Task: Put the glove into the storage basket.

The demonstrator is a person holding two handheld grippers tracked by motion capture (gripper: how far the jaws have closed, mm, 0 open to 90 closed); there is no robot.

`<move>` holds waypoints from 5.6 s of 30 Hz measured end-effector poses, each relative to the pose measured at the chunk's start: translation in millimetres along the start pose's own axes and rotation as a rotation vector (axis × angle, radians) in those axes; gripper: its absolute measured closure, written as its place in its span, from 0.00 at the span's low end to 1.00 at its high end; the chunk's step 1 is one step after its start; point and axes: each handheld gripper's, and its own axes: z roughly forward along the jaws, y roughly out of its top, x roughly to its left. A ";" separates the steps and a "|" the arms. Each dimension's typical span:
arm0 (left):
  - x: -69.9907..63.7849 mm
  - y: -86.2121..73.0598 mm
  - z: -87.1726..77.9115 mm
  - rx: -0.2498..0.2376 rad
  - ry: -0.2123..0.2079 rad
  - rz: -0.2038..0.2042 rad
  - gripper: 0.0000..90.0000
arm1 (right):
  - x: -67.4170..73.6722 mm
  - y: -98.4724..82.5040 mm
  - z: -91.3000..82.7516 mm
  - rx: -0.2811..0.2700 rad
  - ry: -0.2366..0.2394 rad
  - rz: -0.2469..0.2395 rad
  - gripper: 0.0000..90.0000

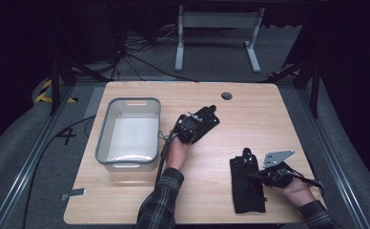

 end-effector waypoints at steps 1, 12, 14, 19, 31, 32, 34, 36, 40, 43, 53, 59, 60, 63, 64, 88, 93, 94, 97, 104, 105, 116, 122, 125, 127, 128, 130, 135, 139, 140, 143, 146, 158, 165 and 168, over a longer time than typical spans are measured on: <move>0.0 0.0 0.0 0.000 0.000 0.000 1.00 | 0.0 0.0 0.0 0.000 0.000 0.000 1.00; -22.7 -12.1 -4.3 0.020 -0.130 0.031 1.00 | -1.4 1.0 0.7 0.001 -0.001 -0.003 1.00; -27.2 -13.5 -4.1 0.014 -0.154 0.029 1.00 | -0.7 1.2 0.6 0.003 -0.006 -0.002 1.00; -43.7 -15.8 -2.8 0.001 -0.213 0.046 1.00 | -0.8 0.8 0.6 0.000 -0.006 -0.003 1.00; -83.9 -17.7 -0.7 -0.004 -0.337 0.109 1.00 | 0.1 0.3 0.5 -0.003 -0.010 0.002 1.00; -84.9 -17.7 -1.4 -0.010 -0.339 0.115 0.99 | 0.1 0.2 0.5 -0.003 -0.010 0.002 1.00; -82.7 -17.3 -5.4 -0.031 -0.332 0.119 0.99 | 0.0 0.3 0.4 -0.001 -0.009 0.002 1.00; -76.8 -16.7 -11.6 -0.058 -0.326 0.102 0.99 | 0.0 0.2 0.4 -0.002 -0.009 0.002 1.00; -55.5 -16.5 -23.2 -0.082 -0.272 0.076 0.99 | -0.1 0.1 0.4 -0.002 -0.009 0.002 1.00; -40.0 -17.1 -25.2 -0.088 -0.239 0.047 0.99 | -0.1 0.1 0.4 -0.002 -0.008 0.002 1.00; -19.2 -20.1 -6.9 -0.055 -0.201 0.001 0.99 | -0.3 -0.2 0.4 -0.005 -0.009 0.005 1.00; -27.8 -24.7 -4.9 -0.032 -0.213 0.032 1.00 | -0.5 -0.4 0.4 -0.006 -0.007 0.006 1.00; -29.2 -25.2 -5.7 -0.028 -0.213 0.035 1.00 | -0.5 -0.4 0.4 -0.006 -0.007 0.006 1.00; -34.6 -28.7 -8.6 -0.021 -0.221 0.053 1.00 | -0.3 -0.4 0.4 -0.006 -0.008 0.006 1.00; -35.7 -29.7 -9.5 -0.018 -0.221 0.059 1.00 | -0.3 -0.4 0.4 -0.006 -0.008 0.006 1.00; -69.7 -72.6 -44.8 0.056 -0.362 0.232 1.00 | -0.1 -0.4 0.4 -0.007 -0.010 0.008 1.00; -72.0 -77.5 -48.0 0.071 -0.417 0.290 1.00 | 0.0 0.3 0.9 -0.007 -0.008 0.010 1.00; -72.0 -77.5 -48.0 0.071 -0.417 0.290 1.00 | 0.0 0.3 0.9 -0.007 -0.008 0.010 1.00; -75.0 -75.7 -46.3 0.072 -0.437 0.305 1.00 | 1.1 3.0 3.2 -0.009 -0.015 0.004 1.00; -76.4 -69.1 -40.7 0.063 -0.442 0.309 1.00 | -0.2 4.2 4.6 -0.015 -0.012 0.010 1.00; -76.6 -67.7 -39.7 0.061 -0.438 0.311 1.00 | -0.2 4.2 4.7 -0.016 -0.012 0.010 1.00; -70.7 -72.4 -51.0 0.009 -0.356 0.214 0.80 | 0.6 3.6 3.3 -0.013 -0.022 0.005 1.00; -63.1 -80.4 -55.4 0.002 -0.318 0.134 0.65 | 0.9 3.4 3.3 -0.012 -0.023 0.006 1.00; -62.0 -82.1 -49.5 0.001 -0.301 0.109 0.60 | 1.0 3.3 3.3 -0.013 -0.023 0.006 1.00; -62.0 -81.2 -44.8 -0.013 -0.293 0.086 0.56 | 1.0 3.2 3.3 -0.013 -0.023 0.005 1.00; -62.0 -80.5 -44.0 -0.016 -0.291 0.080 0.56 | 1.1 3.2 3.4 -0.012 -0.024 0.005 1.00; -62.0 -79.6 -42.8 -0.022 -0.293 0.075 0.56 | 1.1 3.2 3.3 -0.012 -0.024 0.005 1.00; -64.2 -77.6 -39.9 -0.035 -0.274 0.088 0.71 | 1.2 3.2 3.4 -0.012 -0.025 0.004 1.00; -66.5 -75.4 -38.0 -0.037 -0.270 0.093 0.81 | 1.3 3.0 3.4 -0.014 -0.026 0.003 1.00; -66.5 -74.7 -37.7 -0.034 -0.274 0.092 0.84 | 1.3 3.0 3.4 -0.014 -0.026 0.003 1.00; -66.6 -72.5 -37.5 -0.034 -0.282 0.089 0.91 | 1.4 2.9 3.4 -0.014 -0.027 0.002 1.00; -65.8 -70.3 -38.6 -0.032 -0.288 0.083 0.96 | 1.6 3.0 2.8 -0.016 -0.027 0.002 1.00; -51.5 -70.1 -61.7 -0.097 -0.355 0.009 0.97 | 9.5 -10.7 -15.4 -0.038 -0.050 -0.003 1.00; -49.2 -69.8 -68.6 -0.109 -0.369 -0.006 0.97 | 15.8 -18.7 -15.6 -0.021 -0.035 -0.005 1.00; -48.6 -70.2 -70.8 -0.108 -0.374 -0.010 0.97 | 15.5 -15.7 -10.8 -0.035 -0.014 -0.001 1.00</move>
